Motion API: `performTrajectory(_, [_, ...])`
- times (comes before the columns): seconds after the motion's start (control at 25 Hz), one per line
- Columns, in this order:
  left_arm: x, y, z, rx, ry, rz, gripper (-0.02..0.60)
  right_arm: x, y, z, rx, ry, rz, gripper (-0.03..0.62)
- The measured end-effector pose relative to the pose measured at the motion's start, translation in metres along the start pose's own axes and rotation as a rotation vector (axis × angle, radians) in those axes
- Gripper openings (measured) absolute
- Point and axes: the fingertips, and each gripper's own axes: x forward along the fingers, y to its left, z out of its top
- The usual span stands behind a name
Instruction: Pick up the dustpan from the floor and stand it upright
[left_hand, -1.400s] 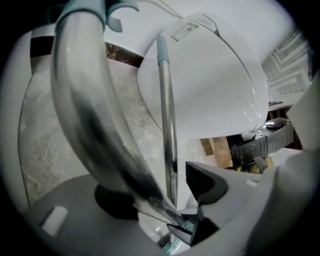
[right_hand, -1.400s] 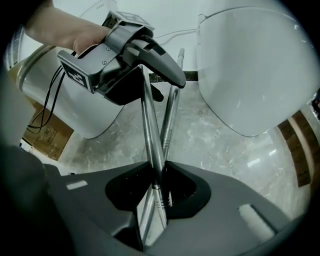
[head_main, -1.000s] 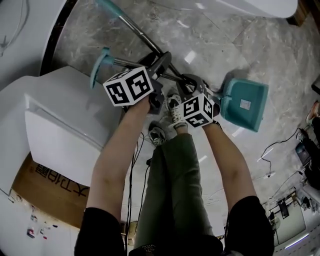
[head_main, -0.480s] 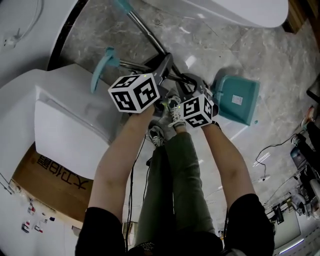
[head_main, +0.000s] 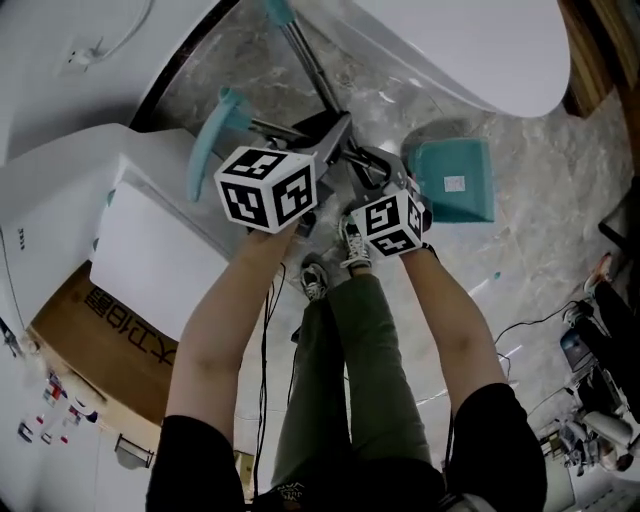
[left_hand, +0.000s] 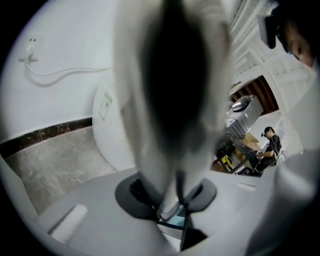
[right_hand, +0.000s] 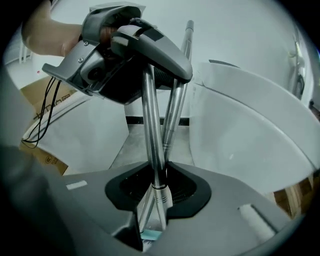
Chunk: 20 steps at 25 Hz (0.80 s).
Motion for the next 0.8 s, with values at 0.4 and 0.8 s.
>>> performTrajectory(0.4, [-0.05, -0.01, 0.095, 0.092, -0.04, -0.034, 0.137, 0.003, -0.005, 0.106, -0.029, -0.08, 0.059, 0.092])
performTrajectory(0.8, [-0.093, 0.0, 0.139, 0.193, -0.035, -0.053, 0.138, 0.011, 0.02, 0.173, -0.061, -0.123, 0.161, 0.092])
